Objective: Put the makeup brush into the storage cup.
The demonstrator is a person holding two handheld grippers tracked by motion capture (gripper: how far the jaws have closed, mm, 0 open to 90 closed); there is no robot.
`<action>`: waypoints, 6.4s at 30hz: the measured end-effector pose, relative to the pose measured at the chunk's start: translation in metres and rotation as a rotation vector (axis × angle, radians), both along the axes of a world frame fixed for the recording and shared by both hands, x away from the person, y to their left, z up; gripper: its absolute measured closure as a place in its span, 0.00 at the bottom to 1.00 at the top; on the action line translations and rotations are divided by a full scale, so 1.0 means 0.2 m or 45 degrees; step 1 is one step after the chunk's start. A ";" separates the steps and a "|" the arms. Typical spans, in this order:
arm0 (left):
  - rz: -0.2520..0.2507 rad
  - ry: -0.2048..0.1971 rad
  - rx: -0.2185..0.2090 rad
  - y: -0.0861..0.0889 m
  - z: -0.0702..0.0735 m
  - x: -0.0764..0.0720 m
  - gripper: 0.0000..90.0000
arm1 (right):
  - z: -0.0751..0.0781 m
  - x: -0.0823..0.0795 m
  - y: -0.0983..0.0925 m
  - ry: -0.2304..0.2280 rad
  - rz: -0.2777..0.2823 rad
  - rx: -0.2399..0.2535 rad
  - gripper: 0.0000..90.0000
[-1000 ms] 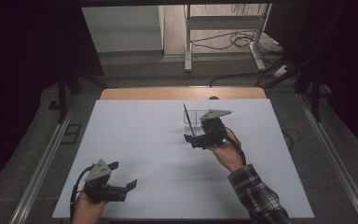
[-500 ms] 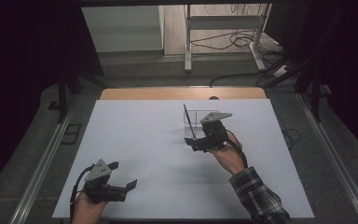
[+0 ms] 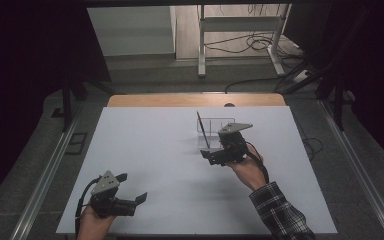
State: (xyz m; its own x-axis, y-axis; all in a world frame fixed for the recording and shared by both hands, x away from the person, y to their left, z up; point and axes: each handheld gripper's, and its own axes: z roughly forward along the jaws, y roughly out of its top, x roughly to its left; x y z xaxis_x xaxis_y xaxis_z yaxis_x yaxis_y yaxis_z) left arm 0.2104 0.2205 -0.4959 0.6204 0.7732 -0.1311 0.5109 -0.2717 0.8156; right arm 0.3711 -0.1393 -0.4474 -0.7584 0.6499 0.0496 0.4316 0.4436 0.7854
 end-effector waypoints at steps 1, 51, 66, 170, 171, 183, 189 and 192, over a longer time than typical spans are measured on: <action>0.000 0.000 0.000 0.00 0.00 0.00 0.03 | 0.00 0.00 0.00 0.002 0.002 -0.002 0.08; -0.004 0.001 0.003 0.00 0.00 0.00 0.03 | -0.03 -0.23 -0.08 0.010 0.059 -0.085 0.05; -0.002 -0.003 0.005 0.00 0.00 0.00 0.03 | -0.02 -0.27 -0.11 0.002 0.064 -0.087 0.04; 0.004 0.001 0.004 0.00 0.00 0.00 0.03 | -0.03 -0.46 -0.41 -0.020 -0.032 -0.079 0.01; 0.004 0.001 0.001 0.00 0.00 0.00 0.03 | -0.03 -0.47 -0.42 -0.019 -0.031 -0.080 0.01; 0.006 -0.001 0.000 0.00 0.00 0.01 0.03 | -0.04 -0.48 -0.44 -0.019 -0.039 -0.086 0.01; 0.005 0.000 0.001 0.00 0.00 0.01 0.03 | -0.04 -0.49 -0.45 -0.028 -0.051 -0.088 0.01; 0.005 -0.001 0.001 0.00 0.00 0.00 0.03 | -0.04 -0.50 -0.46 -0.034 -0.055 -0.090 0.01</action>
State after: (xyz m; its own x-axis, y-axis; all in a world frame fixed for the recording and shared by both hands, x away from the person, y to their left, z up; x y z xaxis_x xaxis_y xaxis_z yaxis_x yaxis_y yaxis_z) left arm 0.2114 0.2199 -0.4956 0.6172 0.7760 -0.1302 0.5116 -0.2700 0.8157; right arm 0.2719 -0.2318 -0.4557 -0.7298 0.6834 -0.0170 0.4312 0.4795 0.7643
